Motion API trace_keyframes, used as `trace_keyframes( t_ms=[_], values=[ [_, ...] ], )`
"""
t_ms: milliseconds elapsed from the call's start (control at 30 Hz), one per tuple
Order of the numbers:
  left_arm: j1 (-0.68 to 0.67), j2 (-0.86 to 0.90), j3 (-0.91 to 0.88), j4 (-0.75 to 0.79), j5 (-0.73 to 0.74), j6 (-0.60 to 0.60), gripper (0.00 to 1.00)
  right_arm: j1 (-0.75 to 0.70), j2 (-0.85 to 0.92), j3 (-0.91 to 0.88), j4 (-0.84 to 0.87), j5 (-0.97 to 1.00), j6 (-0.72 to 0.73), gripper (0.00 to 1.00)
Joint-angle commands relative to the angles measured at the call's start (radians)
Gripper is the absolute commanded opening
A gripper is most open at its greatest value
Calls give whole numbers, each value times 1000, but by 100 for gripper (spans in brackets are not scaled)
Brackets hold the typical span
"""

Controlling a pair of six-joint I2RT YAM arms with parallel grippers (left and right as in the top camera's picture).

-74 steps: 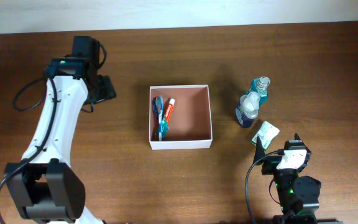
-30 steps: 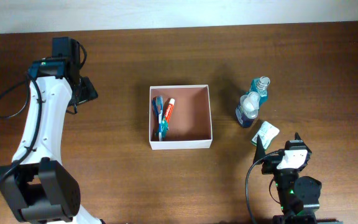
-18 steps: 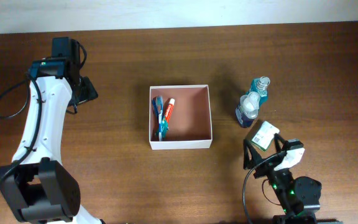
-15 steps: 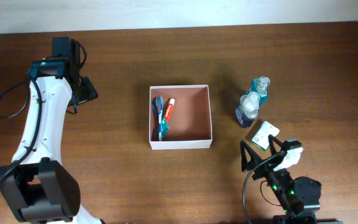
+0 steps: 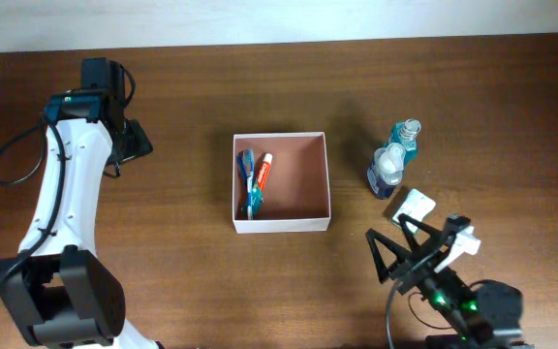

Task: Pack container
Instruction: 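Move the right gripper toward the white-green 100g tube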

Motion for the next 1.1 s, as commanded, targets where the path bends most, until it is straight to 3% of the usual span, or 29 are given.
trace_keyframes(
  t_ms=[0,167,300,500,900,1067],
  values=[
    [2,-4,8,-4,3,4,99,2,1,113,-61,-11,-27,98],
    [2,-4,8,-4,3,5,99,2,1,229,-180,21,-86,98],
    [2,-4,8,-4,3,4,99,2,1,301,-375,169,-93,98],
    [2,-4,8,-4,3,4,99,2,1,317,-596,296,-93,98],
    [2,-4,8,-4,3,4,99,2,16,310,-725,478,-85,98],
    [2,-4,8,-4,3,5,99,2,142,309,-717,498,-86,96]
  ],
)
